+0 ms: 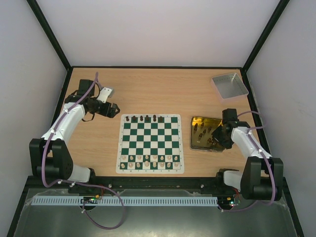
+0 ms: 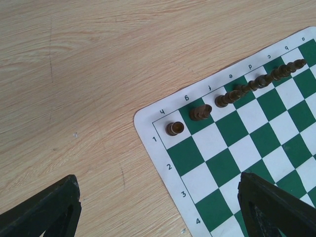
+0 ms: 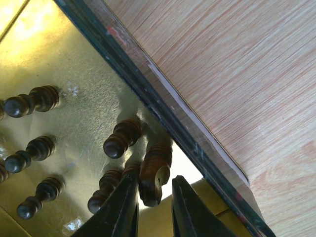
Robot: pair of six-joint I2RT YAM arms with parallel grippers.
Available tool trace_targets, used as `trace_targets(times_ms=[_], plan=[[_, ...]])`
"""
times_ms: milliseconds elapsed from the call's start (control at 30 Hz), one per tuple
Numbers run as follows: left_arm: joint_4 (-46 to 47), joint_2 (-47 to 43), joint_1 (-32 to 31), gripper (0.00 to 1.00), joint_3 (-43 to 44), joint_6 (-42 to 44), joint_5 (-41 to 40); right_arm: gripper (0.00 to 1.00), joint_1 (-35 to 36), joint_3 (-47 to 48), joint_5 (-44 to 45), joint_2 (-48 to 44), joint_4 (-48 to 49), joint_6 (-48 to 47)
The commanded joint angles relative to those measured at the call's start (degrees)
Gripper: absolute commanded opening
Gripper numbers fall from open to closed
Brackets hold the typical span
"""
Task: Set up the chess pieces on the board
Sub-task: Pick up the chess piece from the storage box.
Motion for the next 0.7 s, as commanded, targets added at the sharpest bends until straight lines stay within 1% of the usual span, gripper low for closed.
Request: trace_targets(times_ms=[0,133,200,367,667], plan=[[0.25,-1.61,-0.33,0.87,-0.56,-0.34,-0.5,0.17,-0.59,-0.89,0.07,1.08,1.15,-0.38],[0.28,-1.91,-0.42,0.87,-0.64,-0.26,-0.6,0.16,-1.13,-0.99,0.55,1.3,1.59,-0.2],[0.34,-2.06,-0.5,0.87,-0.64,-0.26,-0.53,0.14,-1.21,-0.98,0.53,1.73,1.86,-0.31],[0.22,-2.25,-0.66,0.87,-0.63,-0.26,-0.54,0.02,-1.32,-0.43,0.6,1.63,1.34,0.01],[0.15,-2.45,-1.16,0.87,-0.73,-0.11,-0.36,0.02,-1.25,2.79,2.62,-4.43,-2.7,-0.38]])
